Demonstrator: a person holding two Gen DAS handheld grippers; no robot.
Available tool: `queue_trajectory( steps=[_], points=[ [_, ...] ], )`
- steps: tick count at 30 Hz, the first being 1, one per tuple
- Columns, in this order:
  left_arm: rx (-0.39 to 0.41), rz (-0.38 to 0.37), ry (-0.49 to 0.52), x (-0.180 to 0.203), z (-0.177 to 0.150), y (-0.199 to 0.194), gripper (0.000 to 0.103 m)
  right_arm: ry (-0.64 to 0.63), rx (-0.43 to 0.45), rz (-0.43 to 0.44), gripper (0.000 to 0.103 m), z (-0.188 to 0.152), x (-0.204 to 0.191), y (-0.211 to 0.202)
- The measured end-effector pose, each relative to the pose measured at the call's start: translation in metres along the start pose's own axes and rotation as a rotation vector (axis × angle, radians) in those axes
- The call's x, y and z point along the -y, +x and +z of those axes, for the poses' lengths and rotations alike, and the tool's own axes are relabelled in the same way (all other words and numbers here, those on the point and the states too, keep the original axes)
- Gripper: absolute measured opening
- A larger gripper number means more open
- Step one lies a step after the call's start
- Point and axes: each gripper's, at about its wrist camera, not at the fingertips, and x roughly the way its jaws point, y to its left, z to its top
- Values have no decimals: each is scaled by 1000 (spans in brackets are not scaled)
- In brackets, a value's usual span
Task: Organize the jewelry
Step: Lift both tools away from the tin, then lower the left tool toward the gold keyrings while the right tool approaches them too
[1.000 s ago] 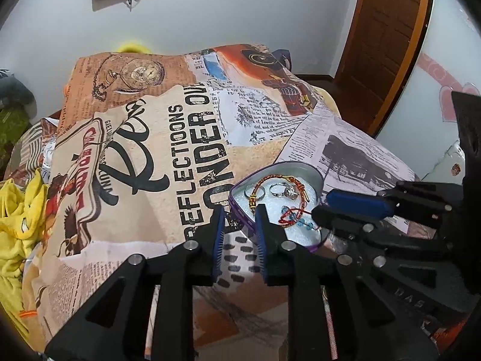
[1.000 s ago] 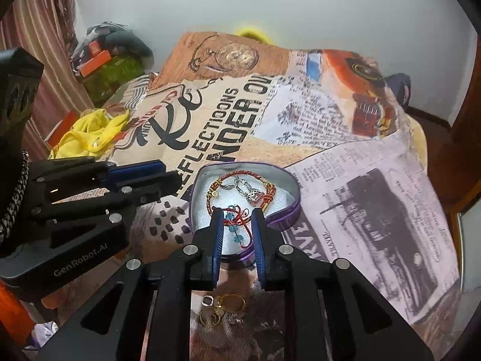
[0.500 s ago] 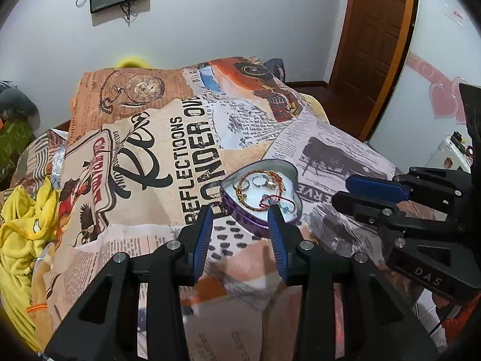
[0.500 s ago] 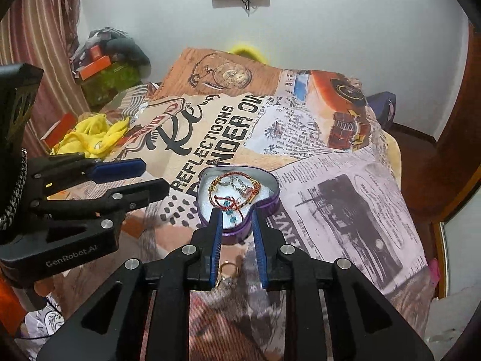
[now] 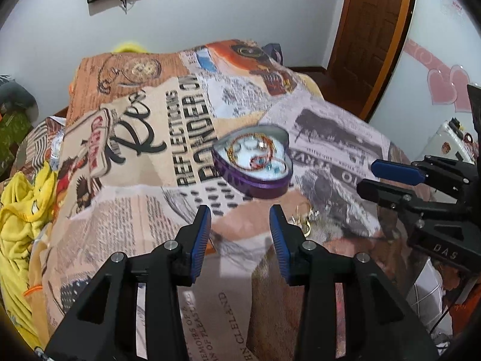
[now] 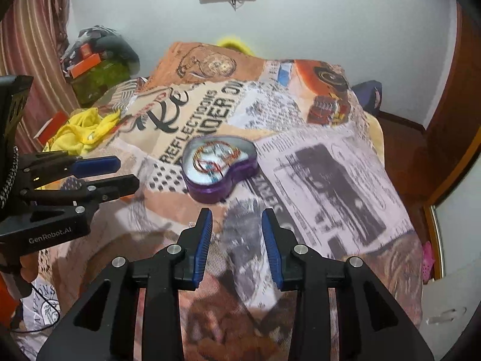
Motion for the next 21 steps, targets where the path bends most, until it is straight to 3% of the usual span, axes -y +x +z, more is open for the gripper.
queue_trajectory(
  steps=[13, 21],
  points=[
    [-109, -76, 62, 28, -20, 40, 40, 47, -80, 19, 31, -30, 13, 14],
    [-119, -101, 87, 42, -21, 53, 40, 65, -88, 35, 31, -31, 17, 20]
  ],
)
